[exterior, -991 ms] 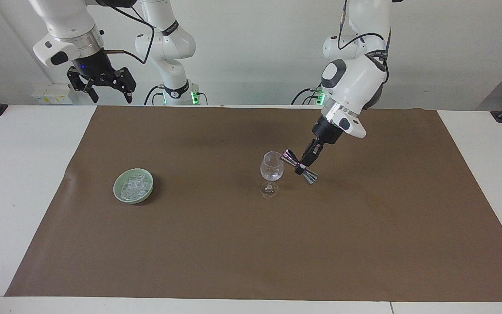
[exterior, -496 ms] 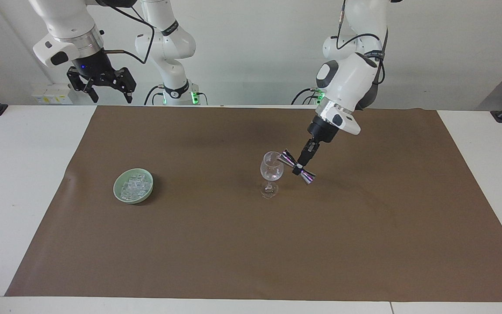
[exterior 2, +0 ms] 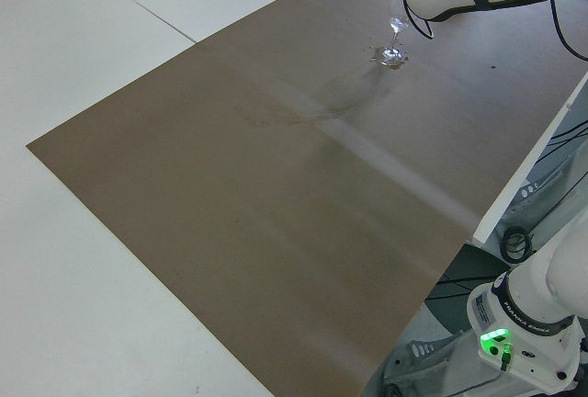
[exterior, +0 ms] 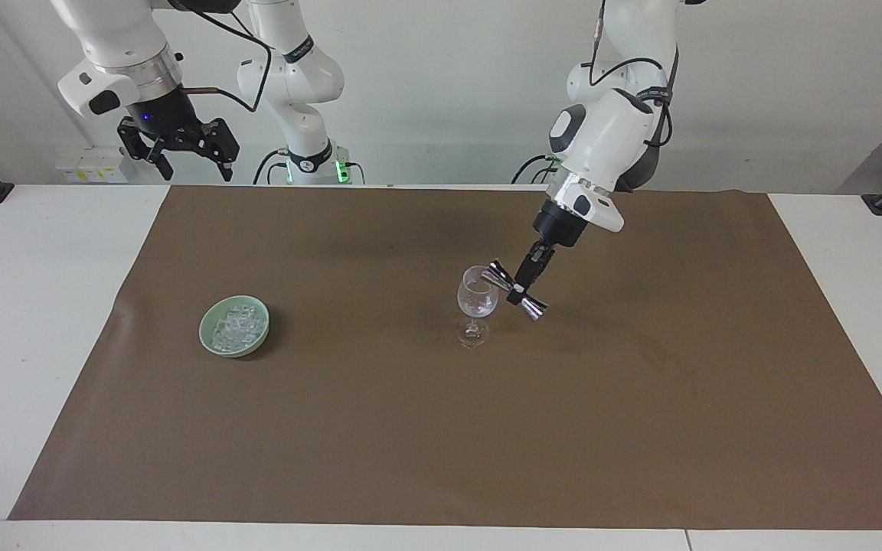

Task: Pour wine and add ice with both arms
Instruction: 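Tilt the bottle with the left gripper to pour into the glass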

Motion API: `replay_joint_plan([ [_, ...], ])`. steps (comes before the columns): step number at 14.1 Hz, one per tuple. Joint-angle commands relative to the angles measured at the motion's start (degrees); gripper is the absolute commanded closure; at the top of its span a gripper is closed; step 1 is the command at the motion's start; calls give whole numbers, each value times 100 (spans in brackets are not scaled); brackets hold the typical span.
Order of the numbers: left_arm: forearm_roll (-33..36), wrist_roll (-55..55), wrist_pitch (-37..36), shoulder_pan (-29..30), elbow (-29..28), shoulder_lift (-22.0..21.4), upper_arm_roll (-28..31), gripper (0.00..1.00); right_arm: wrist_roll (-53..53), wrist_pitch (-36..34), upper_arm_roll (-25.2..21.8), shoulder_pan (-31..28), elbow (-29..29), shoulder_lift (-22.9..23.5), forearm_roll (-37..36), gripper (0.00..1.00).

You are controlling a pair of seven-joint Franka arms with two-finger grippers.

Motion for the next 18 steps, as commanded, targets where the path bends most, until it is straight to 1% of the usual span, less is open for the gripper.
replay_joint_plan([
  [1, 396, -62, 243, -150, -113, -34, 103, 100, -143, -91, 5, -34, 0, -47, 38, 0],
  [3, 712, -62, 243, -150, -113, -25, 103, 100, -151, -91, 5, -34, 0, -47, 38, 0],
  [5, 827, -62, 243, -150, -113, -16, 103, 100, -143, -91, 5, -34, 0, -47, 38, 0],
  [8, 1187, -62, 243, -150, -113, -16, 103, 100, -151, -91, 5, -34, 0, -47, 38, 0],
  [14, 2145, -62, 235, -159, -60, 10, 111, 100, -151, -91, 5, -34, 0, -47, 38, 0],
  [18, 2830, -62, 164, -159, 141, 80, 111, 100, -143, -91, 5, -34, 0, -47, 38, 0],
])
